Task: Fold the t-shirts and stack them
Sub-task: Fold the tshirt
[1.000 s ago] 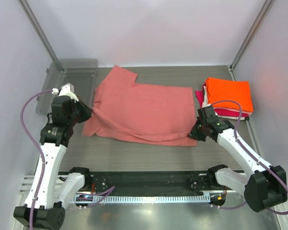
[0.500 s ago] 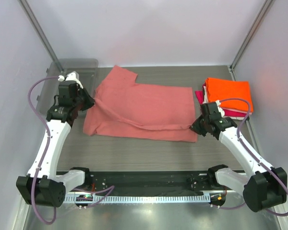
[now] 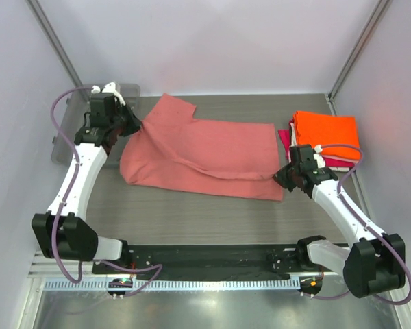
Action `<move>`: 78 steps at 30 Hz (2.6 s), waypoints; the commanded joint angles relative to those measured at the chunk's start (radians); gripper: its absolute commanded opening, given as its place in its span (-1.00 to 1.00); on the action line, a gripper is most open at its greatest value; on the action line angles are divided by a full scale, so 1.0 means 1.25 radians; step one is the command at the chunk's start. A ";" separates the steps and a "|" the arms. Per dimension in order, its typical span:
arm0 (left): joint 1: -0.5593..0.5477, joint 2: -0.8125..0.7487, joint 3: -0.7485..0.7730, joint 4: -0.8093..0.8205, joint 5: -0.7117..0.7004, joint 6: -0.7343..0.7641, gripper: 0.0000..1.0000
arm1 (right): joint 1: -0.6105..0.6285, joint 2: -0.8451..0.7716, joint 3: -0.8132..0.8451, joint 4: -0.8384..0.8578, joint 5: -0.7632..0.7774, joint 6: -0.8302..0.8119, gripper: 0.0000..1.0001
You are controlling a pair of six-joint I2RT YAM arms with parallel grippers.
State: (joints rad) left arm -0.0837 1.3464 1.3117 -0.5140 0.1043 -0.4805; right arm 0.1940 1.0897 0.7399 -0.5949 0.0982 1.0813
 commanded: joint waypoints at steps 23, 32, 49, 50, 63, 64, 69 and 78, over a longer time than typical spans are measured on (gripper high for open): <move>-0.012 0.260 0.172 0.047 0.026 0.073 -0.79 | -0.024 0.067 -0.010 0.129 0.124 0.038 0.31; -0.062 0.180 0.166 0.022 -0.076 0.114 0.57 | -0.024 -0.092 -0.074 0.032 0.133 -0.008 0.53; -0.109 -0.186 -0.108 -0.073 -0.214 -0.095 0.86 | -0.023 -0.074 -0.229 0.092 0.052 0.022 0.11; -0.107 -0.208 -0.118 -0.077 -0.216 -0.095 0.86 | -0.023 -0.061 -0.229 0.103 0.053 0.021 0.11; -0.109 -0.338 -0.307 -0.063 -0.172 -0.185 0.79 | -0.050 0.003 -0.205 0.110 0.142 -0.012 -0.98; -0.110 -0.344 -0.325 -0.060 -0.168 -0.195 0.76 | -0.069 -0.010 -0.203 0.094 0.162 -0.019 -0.98; -0.149 -0.351 -0.424 -0.032 -0.184 -0.244 0.69 | -0.182 -0.074 -0.196 0.062 0.158 -0.103 -0.98; -0.175 -0.358 -0.550 0.065 -0.258 -0.262 0.50 | -0.214 0.007 -0.161 0.071 0.134 -0.161 -0.91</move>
State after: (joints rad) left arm -0.3008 0.9161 0.6483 -0.5434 -0.1535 -0.7872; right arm -0.0696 1.0897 0.4976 -0.5018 0.2379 0.9287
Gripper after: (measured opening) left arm 0.755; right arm 0.048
